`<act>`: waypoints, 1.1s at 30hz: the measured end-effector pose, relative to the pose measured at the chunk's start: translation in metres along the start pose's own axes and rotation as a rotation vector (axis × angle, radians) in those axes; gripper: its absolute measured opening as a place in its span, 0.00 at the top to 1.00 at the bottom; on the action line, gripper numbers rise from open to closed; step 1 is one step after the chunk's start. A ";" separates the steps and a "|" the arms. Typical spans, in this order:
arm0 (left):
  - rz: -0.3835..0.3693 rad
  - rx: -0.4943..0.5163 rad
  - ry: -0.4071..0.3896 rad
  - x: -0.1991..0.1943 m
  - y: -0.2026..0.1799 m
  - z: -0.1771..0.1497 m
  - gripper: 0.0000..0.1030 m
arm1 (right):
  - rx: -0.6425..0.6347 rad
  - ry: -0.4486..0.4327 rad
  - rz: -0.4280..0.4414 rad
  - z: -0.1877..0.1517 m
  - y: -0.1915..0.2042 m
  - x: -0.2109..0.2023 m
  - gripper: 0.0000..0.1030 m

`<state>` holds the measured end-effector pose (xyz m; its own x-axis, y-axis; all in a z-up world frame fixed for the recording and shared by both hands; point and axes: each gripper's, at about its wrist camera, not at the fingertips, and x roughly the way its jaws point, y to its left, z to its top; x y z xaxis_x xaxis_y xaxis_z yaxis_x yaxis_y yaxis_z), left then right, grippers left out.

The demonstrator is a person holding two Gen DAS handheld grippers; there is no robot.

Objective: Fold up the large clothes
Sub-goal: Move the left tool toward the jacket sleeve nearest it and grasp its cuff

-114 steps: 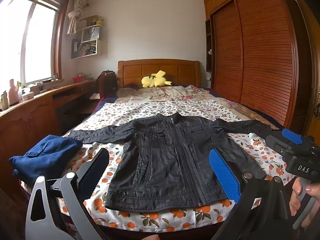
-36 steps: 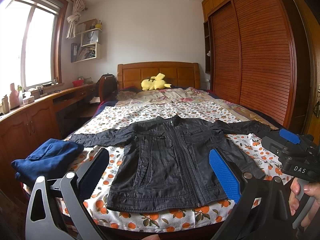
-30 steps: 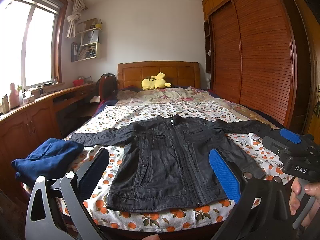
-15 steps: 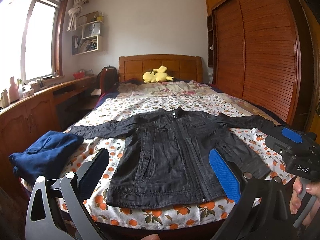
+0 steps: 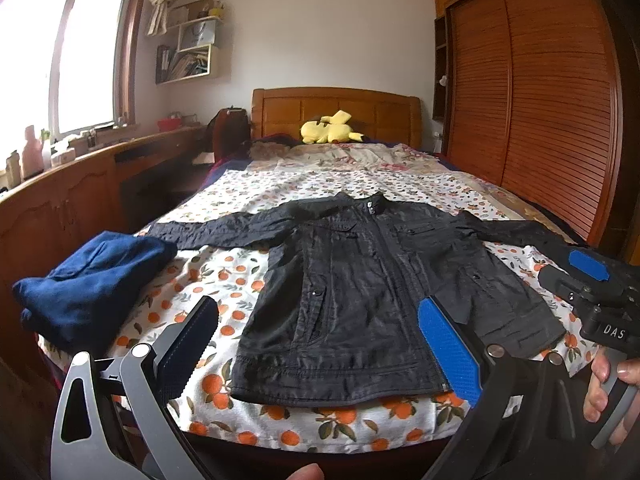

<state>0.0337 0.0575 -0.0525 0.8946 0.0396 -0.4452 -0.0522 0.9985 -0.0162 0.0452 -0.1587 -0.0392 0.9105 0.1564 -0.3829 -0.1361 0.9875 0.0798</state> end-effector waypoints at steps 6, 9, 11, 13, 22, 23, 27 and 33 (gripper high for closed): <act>0.020 -0.013 0.030 0.021 0.022 -0.010 0.02 | -0.015 0.017 0.024 -0.002 0.014 0.025 0.07; 0.030 -0.024 0.050 0.034 0.037 -0.017 0.02 | -0.027 0.027 0.040 -0.003 0.021 0.043 0.07; 0.035 -0.027 0.061 0.044 0.044 -0.021 0.02 | -0.036 0.030 0.047 -0.003 0.024 0.054 0.07; 0.046 -0.026 0.074 0.053 0.050 -0.023 0.02 | -0.043 0.031 0.065 -0.003 0.028 0.069 0.07; 0.078 -0.022 0.127 0.103 0.072 -0.030 0.02 | -0.097 0.034 0.104 0.001 0.035 0.129 0.07; 0.085 -0.026 0.131 0.110 0.075 -0.030 0.02 | -0.104 0.031 0.108 0.002 0.036 0.134 0.07; 0.124 -0.038 0.165 0.131 0.086 -0.027 0.02 | -0.116 0.034 0.126 0.007 0.036 0.158 0.07; 0.153 -0.032 0.195 0.163 0.100 -0.012 0.02 | -0.117 0.057 0.176 0.014 0.038 0.199 0.07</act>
<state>0.1694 0.1634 -0.1372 0.7728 0.1786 -0.6089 -0.1970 0.9797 0.0373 0.2266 -0.0908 -0.0993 0.8457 0.3241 -0.4239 -0.3384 0.9400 0.0436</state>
